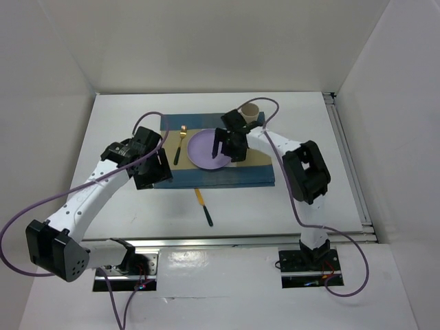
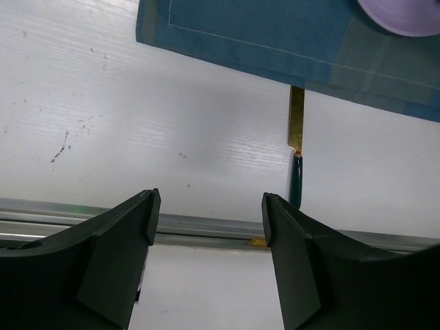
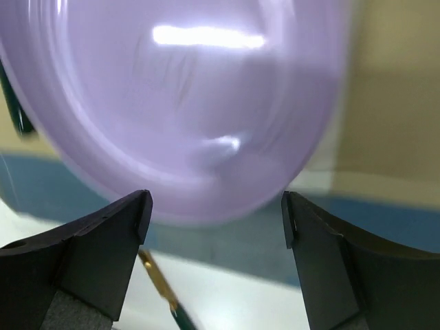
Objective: Set the dinner table for one person
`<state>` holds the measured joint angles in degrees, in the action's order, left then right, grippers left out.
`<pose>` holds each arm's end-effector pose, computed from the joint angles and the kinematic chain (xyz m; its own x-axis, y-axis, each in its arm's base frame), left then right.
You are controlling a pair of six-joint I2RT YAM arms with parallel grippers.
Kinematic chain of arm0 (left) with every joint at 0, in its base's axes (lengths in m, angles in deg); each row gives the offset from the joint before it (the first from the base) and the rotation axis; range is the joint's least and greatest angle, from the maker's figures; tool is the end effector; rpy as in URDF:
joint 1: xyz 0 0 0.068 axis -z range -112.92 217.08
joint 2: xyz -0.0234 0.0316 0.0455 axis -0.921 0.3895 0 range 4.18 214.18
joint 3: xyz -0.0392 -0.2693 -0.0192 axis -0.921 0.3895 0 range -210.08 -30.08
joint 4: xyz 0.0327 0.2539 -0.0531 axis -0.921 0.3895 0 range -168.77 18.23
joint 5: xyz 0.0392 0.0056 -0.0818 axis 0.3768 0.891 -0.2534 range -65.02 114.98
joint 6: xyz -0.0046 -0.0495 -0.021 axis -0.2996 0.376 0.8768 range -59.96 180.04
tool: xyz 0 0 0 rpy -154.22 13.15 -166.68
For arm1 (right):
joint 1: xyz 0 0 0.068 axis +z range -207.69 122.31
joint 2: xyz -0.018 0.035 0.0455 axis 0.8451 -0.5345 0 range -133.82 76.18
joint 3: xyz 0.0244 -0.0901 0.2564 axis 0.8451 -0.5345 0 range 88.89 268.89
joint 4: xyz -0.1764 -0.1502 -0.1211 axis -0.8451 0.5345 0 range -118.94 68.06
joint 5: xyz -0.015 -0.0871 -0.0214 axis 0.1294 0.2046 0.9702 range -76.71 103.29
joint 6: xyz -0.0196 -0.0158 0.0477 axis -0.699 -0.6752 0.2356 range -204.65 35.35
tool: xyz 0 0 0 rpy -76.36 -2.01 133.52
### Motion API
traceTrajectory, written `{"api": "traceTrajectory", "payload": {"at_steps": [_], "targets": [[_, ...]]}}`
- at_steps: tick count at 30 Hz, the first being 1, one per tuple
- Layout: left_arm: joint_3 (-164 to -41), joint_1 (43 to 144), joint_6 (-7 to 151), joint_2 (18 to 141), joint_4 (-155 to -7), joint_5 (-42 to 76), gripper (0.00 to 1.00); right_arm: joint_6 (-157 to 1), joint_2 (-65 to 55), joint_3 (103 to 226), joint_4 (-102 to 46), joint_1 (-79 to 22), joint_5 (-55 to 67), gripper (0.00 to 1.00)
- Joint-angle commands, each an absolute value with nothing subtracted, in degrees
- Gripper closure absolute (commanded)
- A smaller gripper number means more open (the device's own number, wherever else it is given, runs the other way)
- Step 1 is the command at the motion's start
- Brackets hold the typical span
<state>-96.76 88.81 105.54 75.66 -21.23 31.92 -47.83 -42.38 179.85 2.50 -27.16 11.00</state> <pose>0.2209 -0.0835 0.3062 -0.8018 -0.4425 -0.4016 -0.3656 0.8949 -0.2560 0.3847 0.2285 0.1911 -0.9061 0.1609 -0.3913 0.0222 0.9417 0.3356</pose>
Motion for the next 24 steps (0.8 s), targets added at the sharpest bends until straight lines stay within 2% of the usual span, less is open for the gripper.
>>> {"api": "traceTrajectory", "payload": {"at_steps": [1,9,13,17,22,24], "targets": [[-100.8,89.0,106.8,74.0,-18.9,34.6,0.22,-53.4,-33.4,175.6,3.8,-18.5,14.8,0.12],[-105.6,89.0,105.8,74.0,-16.4,38.3,0.22,-56.6,-29.0,165.5,6.2,-4.0,15.7,0.12],[-105.6,88.4,105.7,74.0,-15.8,38.9,0.22,-56.6,-31.6,164.9,8.6,2.1,18.0,0.19],[-106.1,88.4,105.7,72.6,-15.2,39.5,0.22,-55.6,-32.4,163.1,9.9,4.2,19.6,0.33],[-106.1,88.4,105.7,72.0,-15.8,40.0,0.22,-55.0,-31.8,159.5,7.7,5.9,16.9,0.71],[-106.6,88.4,105.7,72.0,-15.8,40.5,0.22,-53.8,-31.8,159.5,9.5,5.9,18.6,0.81]]}}
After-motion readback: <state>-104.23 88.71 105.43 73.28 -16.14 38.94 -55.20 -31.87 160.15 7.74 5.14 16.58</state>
